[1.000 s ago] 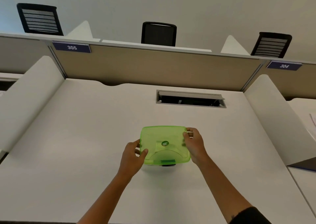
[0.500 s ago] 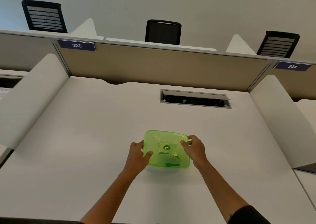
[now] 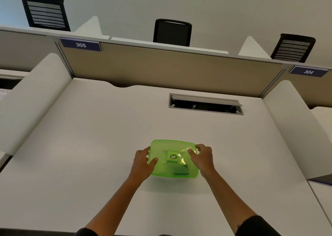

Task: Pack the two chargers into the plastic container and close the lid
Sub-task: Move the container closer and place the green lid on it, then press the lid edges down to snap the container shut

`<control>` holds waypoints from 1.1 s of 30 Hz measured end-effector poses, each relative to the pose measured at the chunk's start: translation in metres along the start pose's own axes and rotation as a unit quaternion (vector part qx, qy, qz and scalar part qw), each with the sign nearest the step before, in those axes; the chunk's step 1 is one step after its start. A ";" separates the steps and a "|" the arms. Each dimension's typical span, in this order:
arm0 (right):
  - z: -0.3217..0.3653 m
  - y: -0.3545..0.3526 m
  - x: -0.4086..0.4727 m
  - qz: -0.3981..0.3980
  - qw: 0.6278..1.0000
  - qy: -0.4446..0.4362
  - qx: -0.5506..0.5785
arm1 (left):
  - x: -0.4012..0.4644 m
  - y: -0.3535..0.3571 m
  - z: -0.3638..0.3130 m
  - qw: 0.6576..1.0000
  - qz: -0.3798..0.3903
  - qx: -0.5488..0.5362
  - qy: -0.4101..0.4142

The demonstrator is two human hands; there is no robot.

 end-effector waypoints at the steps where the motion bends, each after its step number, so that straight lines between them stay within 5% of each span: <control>1: 0.000 0.000 0.000 0.001 1.000 0.002 -0.002 | 0.002 0.000 0.000 1.000 -0.001 -0.012 -0.004; 33: -0.006 0.019 -0.009 0.017 0.999 0.025 -0.034 | 0.046 0.011 0.007 0.976 -0.085 -0.179 -0.087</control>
Point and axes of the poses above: each hand's wrist, its own x-axis towards the middle knuckle, its own y-axis out of the palm, z = x × y, the point moved 5 cm from there along x, towards the middle knuckle, and after that the axes turned 3 degrees about -z, right-handed, at the moved point
